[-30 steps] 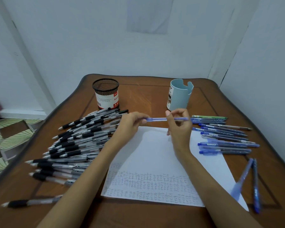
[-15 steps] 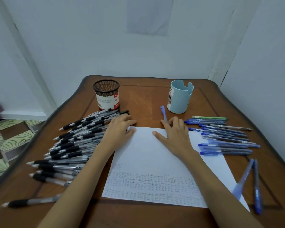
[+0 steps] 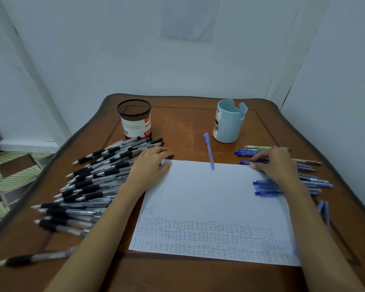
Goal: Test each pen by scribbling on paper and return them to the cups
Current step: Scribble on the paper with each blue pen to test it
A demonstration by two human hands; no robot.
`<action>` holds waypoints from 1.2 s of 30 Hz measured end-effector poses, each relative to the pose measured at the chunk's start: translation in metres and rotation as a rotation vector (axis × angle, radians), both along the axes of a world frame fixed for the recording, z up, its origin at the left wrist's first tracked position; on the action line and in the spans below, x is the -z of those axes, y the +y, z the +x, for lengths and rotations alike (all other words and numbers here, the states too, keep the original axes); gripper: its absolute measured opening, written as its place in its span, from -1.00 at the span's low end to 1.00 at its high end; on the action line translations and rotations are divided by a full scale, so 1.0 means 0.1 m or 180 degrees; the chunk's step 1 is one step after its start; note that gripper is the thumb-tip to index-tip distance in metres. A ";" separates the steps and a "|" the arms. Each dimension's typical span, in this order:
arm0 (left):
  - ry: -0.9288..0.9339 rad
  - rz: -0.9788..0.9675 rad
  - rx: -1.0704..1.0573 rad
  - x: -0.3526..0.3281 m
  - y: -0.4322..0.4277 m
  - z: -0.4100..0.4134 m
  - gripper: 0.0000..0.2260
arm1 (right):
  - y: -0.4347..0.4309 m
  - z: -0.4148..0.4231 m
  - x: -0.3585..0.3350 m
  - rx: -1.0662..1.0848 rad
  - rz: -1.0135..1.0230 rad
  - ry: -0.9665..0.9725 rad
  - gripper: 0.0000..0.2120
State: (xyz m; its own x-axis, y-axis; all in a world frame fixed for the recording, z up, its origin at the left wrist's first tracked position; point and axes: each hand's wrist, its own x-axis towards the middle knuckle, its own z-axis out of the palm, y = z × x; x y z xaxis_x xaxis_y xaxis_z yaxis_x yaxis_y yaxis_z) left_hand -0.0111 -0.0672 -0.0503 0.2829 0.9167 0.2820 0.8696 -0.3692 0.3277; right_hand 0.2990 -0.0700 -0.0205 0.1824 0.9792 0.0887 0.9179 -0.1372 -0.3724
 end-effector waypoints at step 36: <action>-0.0276 0.0229 -0.0334 -0.08 0.07 -0.20 -0.74 | -0.39 -1.25 -0.39 -0.1684 0.1775 0.4198 -0.68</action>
